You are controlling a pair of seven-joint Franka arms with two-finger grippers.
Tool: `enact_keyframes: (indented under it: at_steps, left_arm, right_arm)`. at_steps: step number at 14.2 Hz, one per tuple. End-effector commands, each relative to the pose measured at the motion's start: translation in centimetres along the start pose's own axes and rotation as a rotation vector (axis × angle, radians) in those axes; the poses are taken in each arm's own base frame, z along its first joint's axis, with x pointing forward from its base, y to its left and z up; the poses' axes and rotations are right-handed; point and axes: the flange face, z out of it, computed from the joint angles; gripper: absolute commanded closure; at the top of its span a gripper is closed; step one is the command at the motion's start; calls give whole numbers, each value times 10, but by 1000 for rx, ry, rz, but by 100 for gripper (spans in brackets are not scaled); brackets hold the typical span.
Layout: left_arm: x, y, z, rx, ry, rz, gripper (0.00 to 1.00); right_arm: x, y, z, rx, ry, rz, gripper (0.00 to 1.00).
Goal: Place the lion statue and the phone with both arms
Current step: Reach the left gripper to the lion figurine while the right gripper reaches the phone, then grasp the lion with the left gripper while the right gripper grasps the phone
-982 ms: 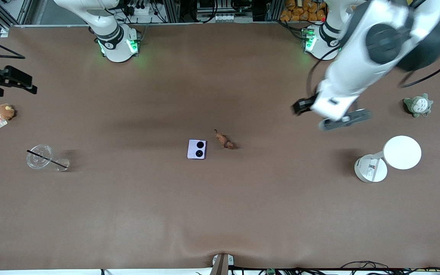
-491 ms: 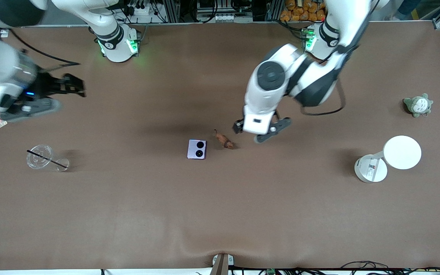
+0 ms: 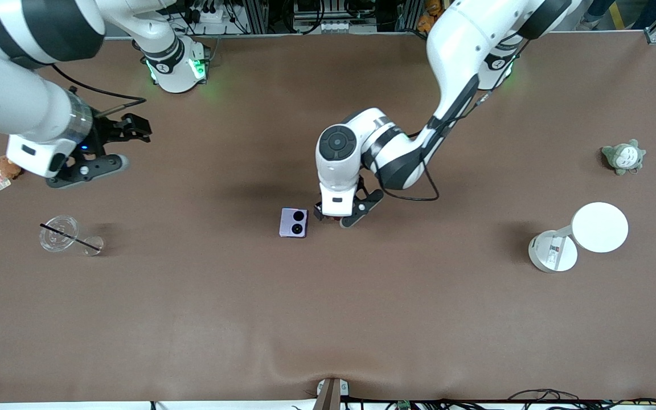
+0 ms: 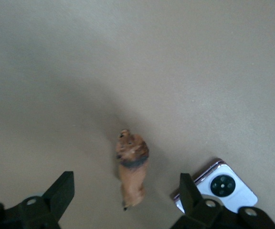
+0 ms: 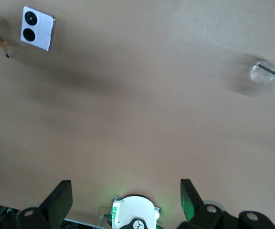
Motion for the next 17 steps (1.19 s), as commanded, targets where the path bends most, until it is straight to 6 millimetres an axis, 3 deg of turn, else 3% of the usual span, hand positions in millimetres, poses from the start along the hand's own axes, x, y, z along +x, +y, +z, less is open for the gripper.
enact_keyframes:
  at_steps: [1, 3, 4, 5, 6, 7, 8, 10, 13, 17]
  left_arm:
    - [-10, 10, 24, -33, 53, -28, 10]
    - [-9, 10, 39, -33, 60, -27, 23]
    - [-10, 9, 47, -33, 57, -23, 35]
    - [-10, 10, 48, -35, 57, -6, 59]
    - [-8, 10, 47, -37, 66, 13, 92]
    - [-1, 10, 43, -41, 83, 47, 100]
    - [4, 12, 31, -54, 95, 79, 100]
    - [48, 7, 1, -58, 108, 131, 100]
    - [100, -18, -47, 69, 110, 326, 100]
    - [189, -73, -106, 98, 70, 520, 100]
  right_arm:
    - [23, 16, 14, 8, 24, 27, 0]
    - [30, 27, 22, 5, 17, 50, 0]
    - [30, 34, 20, 6, 32, 69, 0]
    - [34, 50, 14, 13, 84, 94, 0]
    - [47, 58, 19, 18, 130, 107, 0]
    - [63, 60, 34, 26, 135, 111, 0]
    - [74, 60, 44, 35, 144, 133, 0]
    - [108, 54, 72, 74, 185, 209, 0]
    - [151, 51, 122, 108, 214, 367, 0]
    - [191, -2, 169, 120, 251, 509, 0]
